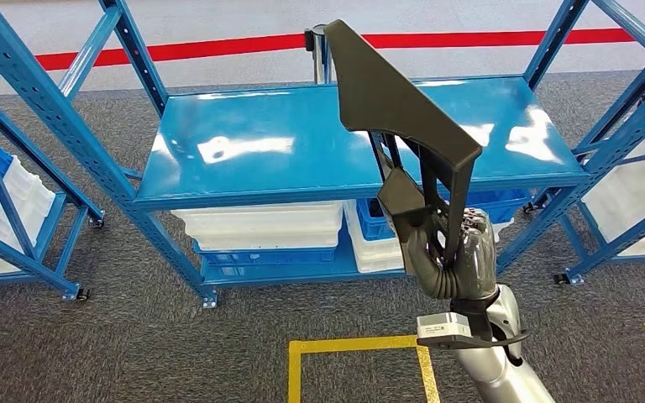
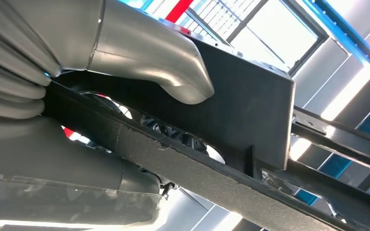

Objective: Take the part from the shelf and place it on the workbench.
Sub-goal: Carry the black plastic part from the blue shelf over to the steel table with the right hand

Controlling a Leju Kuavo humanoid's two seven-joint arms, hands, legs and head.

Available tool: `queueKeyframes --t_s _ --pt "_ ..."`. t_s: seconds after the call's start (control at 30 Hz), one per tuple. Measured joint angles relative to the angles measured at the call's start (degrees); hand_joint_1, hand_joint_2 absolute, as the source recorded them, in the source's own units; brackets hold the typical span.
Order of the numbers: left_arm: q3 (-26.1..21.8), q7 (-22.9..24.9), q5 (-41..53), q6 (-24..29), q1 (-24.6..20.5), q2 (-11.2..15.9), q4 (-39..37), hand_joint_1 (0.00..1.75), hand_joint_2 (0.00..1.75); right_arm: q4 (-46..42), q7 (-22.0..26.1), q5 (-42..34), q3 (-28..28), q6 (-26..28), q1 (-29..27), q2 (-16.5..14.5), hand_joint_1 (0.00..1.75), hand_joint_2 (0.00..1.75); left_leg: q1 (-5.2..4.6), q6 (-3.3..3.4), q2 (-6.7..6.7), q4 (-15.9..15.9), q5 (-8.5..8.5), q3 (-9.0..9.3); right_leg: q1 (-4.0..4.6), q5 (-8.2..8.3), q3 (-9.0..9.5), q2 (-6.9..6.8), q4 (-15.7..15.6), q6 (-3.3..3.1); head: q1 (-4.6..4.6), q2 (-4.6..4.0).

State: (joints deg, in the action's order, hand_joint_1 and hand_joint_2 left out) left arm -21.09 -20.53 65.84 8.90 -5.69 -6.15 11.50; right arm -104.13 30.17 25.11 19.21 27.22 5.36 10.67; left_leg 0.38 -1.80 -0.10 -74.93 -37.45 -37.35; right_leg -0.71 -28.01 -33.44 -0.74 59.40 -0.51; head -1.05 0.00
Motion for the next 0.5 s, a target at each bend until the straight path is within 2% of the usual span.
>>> queueKeyframes --t_s 0.03,0.07,0.1,0.17,0.2,0.27,0.33,0.37,0.4,0.47,0.5 --pt "0.01 0.03 0.05 -0.03 -0.04 0.02 0.00 0.00 1.75 0.00 0.01 0.00 0.00 0.01 -0.09 0.00 1.75 1.75 0.02 -0.01 0.00 -0.54 0.01 0.47 0.05 0.17 -0.20 -0.01 0.05 -0.05 -0.18 0.00" --pt "0.01 0.09 0.14 -0.12 0.00 0.04 0.00 0.00 1.75 0.00 0.00 0.00 -0.01 0.02 -0.17 0.00 1.75 1.75 0.07 0.00 0.01 1.21 1.06 1.90 0.05 0.31 -0.36 0.03 0.11 -0.02 -0.35 0.00" --pt "0.02 0.18 0.25 -0.22 0.09 0.07 0.00 0.00 1.75 0.00 0.01 0.00 -0.02 0.03 -0.22 0.00 1.75 1.75 0.13 0.02 0.01 4.86 2.84 4.08 0.04 0.42 -0.48 0.07 0.21 0.06 -0.51 0.00" --pt "0.04 0.34 0.45 -0.43 0.42 0.13 -0.03 0.00 1.75 -0.01 0.03 -0.01 -0.06 0.06 -0.25 0.01 1.75 1.75 0.17 0.05 -0.03 12.08 5.23 7.79 0.13 0.68 -0.85 0.14 0.53 0.43 -0.79 0.00" --pt "0.04 0.38 0.49 -0.46 0.55 0.14 -0.04 0.00 1.75 -0.02 0.06 -0.01 -0.09 0.10 -0.24 0.01 1.75 1.75 0.10 0.11 -0.09 14.15 5.67 8.54 0.23 0.91 -1.20 0.13 0.73 0.75 -0.90 0.00" --pt "0.04 0.28 0.51 -0.49 0.71 0.14 -0.07 0.00 1.75 -0.04 0.09 -0.02 -0.12 0.17 -0.29 0.02 1.75 1.75 -0.18 0.47 -0.27 14.98 5.77 8.16 0.36 1.52 -1.89 0.06 0.93 1.47 -0.97 0.00" --pt "0.05 0.15 0.52 -0.49 0.69 0.08 -0.10 0.00 1.75 -0.04 0.15 -0.01 -0.11 0.21 -0.38 0.03 1.75 1.75 -0.09 1.31 -0.24 15.12 6.35 7.56 0.26 1.32 -2.39 0.06 1.14 2.05 -0.94 0.00" --pt "0.05 0.08 0.52 -0.49 0.65 0.05 -0.11 0.00 1.75 -0.04 0.17 0.00 -0.13 0.24 -0.39 0.04 1.75 1.75 0.01 1.80 -0.13 15.24 6.76 7.19 0.23 0.14 -2.88 0.11 2.15 2.27 -0.83 0.00" --pt "0.05 0.04 0.52 -0.49 0.59 0.02 -0.13 0.00 1.75 -0.04 0.20 0.00 -0.19 0.26 -0.40 0.07 1.75 1.75 0.13 2.21 0.01 15.34 7.20 6.73 0.20 -1.83 -3.72 0.17 4.27 2.43 -0.59 0.00" --pt "0.05 -0.07 0.51 -0.49 0.49 0.03 -0.13 0.00 1.75 -0.03 0.20 0.00 -0.31 0.31 -0.44 0.10 1.75 1.75 0.13 2.57 0.22 15.27 7.93 5.64 0.08 -6.46 -5.97 0.23 11.15 2.63 0.10 0.00" --pt "0.06 -0.09 0.51 -0.49 0.47 0.03 -0.13 0.00 1.75 -0.03 0.20 0.01 -0.34 0.32 -0.50 0.11 1.75 1.75 0.12 2.58 0.31 15.23 8.25 5.16 0.03 -7.83 -6.75 0.23 14.30 2.68 0.46 0.00"
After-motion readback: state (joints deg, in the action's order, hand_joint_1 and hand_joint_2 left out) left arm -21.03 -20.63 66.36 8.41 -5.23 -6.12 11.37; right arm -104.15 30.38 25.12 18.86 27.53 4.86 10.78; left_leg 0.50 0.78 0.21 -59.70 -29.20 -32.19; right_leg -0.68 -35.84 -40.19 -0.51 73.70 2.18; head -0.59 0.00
